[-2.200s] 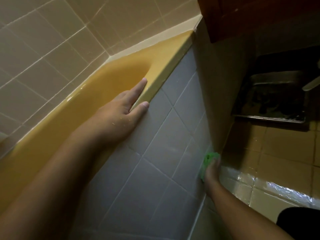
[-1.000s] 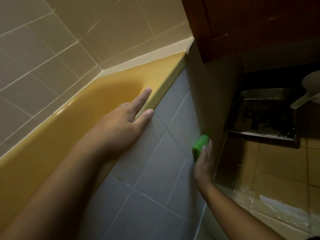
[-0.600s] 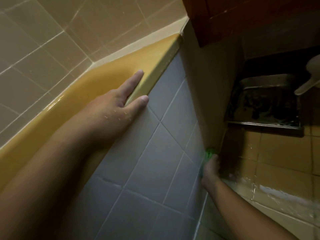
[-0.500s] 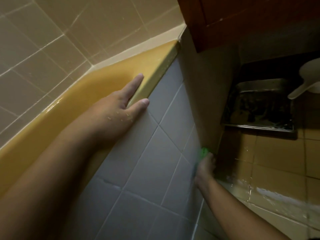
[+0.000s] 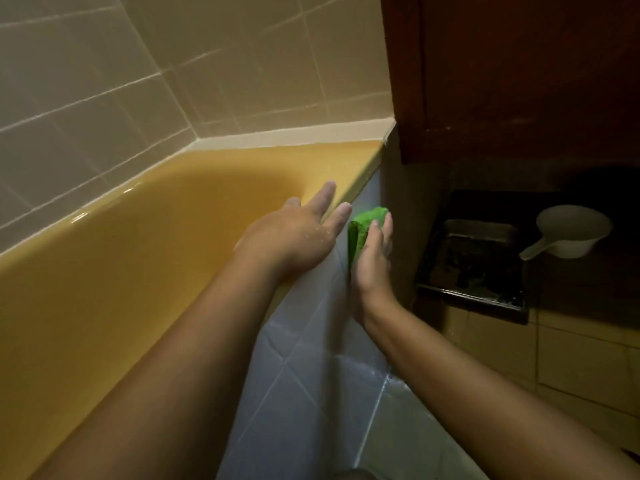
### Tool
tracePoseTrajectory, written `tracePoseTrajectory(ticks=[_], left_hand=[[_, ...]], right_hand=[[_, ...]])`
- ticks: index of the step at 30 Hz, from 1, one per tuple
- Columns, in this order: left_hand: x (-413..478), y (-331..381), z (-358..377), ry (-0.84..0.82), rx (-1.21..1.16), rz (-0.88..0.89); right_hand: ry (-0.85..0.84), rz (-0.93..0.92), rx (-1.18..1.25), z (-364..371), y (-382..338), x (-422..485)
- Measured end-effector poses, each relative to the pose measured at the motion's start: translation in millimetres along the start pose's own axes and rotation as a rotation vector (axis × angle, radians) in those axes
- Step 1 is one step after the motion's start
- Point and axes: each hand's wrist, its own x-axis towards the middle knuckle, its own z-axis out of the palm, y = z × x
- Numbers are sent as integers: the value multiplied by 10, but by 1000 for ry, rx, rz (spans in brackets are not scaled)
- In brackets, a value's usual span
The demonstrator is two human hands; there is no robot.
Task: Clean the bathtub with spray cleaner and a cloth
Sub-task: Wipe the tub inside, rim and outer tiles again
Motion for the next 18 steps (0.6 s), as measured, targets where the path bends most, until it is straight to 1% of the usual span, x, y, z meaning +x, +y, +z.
tracePoseTrajectory(ticks=[5,7,9,12,16,18], left_hand=[[-36,118,-68,-30,-89,-27],[7,166,-90,-37,-100,-33],[95,213,-103,-47,-103,-33],[212,259,-104,-47,-86,-1],[280,291,-102,-51,-65,31],[303,285,-96,-51,-73,43]], right_hand=[[-69,-331,-83,89,-574,159],[-102,-413,-140,69,-628,312],[-108,-461,-150,17,-536,463],[-129,-453,-91,-69,-250,616],[-110,-291,-103,-203,125,646],[-97,-217,-73,-294,325,647]])
